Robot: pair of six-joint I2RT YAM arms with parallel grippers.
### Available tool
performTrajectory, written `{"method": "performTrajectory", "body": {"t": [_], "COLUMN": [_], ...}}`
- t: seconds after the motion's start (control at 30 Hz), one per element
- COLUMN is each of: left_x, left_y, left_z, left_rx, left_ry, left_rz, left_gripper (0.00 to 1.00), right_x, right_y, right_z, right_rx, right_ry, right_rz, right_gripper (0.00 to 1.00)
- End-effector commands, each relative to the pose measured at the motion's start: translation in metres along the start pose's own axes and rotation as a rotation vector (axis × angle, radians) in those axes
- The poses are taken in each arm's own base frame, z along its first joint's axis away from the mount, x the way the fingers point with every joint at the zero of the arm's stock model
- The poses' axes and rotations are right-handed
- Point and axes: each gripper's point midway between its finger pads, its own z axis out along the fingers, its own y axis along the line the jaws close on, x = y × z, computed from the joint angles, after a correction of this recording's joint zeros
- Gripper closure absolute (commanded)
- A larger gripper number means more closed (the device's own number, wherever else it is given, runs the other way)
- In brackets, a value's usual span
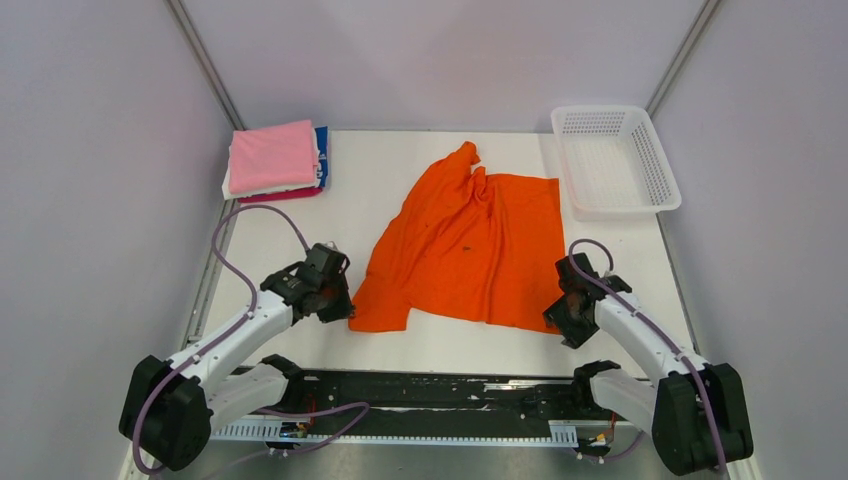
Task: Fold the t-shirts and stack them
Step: Flatten out the tshirt
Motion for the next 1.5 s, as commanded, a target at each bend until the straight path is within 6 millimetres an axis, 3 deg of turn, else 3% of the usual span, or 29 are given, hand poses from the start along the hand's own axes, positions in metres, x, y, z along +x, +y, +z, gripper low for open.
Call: {"method": "performTrajectory", "body": {"t": [0.0,0.23,0.37,0.47,0.57,0.77,0.87,1.0,1.13,1.17,1.23,1.37,1.47], "left_x": [-0.001,-0.005,-0.018,-0.043,-0.074,-0.152,-0.189,-0.217,-0.225,-0.225,-0.222,-0.205,-0.188], "left_y": [-0.002,-0.008,-0.018,-0.035,-0.048,-0.097,-0.114,-0.132,-0.136,-0.136,-0.135,-0.127,-0.119], "left_z": [-0.002,-0.002,-0.005,-0.021,-0.044,-0.133,-0.196,-0.286,-0.359,-0.369,-0.416,-0.486,-0.525], "left_rx": [0.016,0.042,0.066,0.102,0.121,0.264,0.326,0.448,0.521,0.531,0.586,0.686,0.744], "left_ry": [-0.018,-0.030,-0.073,-0.146,-0.250,-0.543,-0.724,-0.930,-1.070,-1.088,-1.176,-1.310,-1.370], "left_rz": [-0.018,-0.019,-0.014,-0.008,0.013,0.071,0.081,0.113,0.148,0.156,0.190,0.248,0.289], "left_gripper": [1.00,1.00,1.00,1.00,1.00,1.00,1.00,1.00,1.00,1.00,1.00,1.00,1.00], "right_x": [-0.009,-0.019,-0.035,-0.064,-0.102,-0.156,-0.173,-0.184,-0.181,-0.179,-0.177,-0.161,-0.140], "right_y": [0.017,0.029,0.050,0.070,0.092,0.115,0.113,0.103,0.090,0.085,0.070,0.037,0.020], "right_z": [0.009,0.022,0.019,-0.004,-0.051,-0.171,-0.233,-0.319,-0.389,-0.406,-0.439,-0.491,-0.519], "right_rx": [-0.044,-0.058,-0.101,-0.158,-0.264,-0.485,-0.590,-0.750,-0.932,-0.973,-1.038,-1.188,-1.314], "right_ry": [-0.038,-0.083,-0.132,-0.254,-0.414,-0.682,-0.794,-0.930,-1.037,-1.062,-1.119,-1.189,-1.207], "right_rz": [0.013,-0.021,-0.052,-0.068,-0.053,-0.056,-0.042,-0.046,-0.056,-0.058,-0.050,-0.030,-0.084], "right_gripper": [0.52,0.75,0.98,1.00,1.00,1.00,1.00,1.00,1.00,1.00,1.00,1.00,1.00]}}
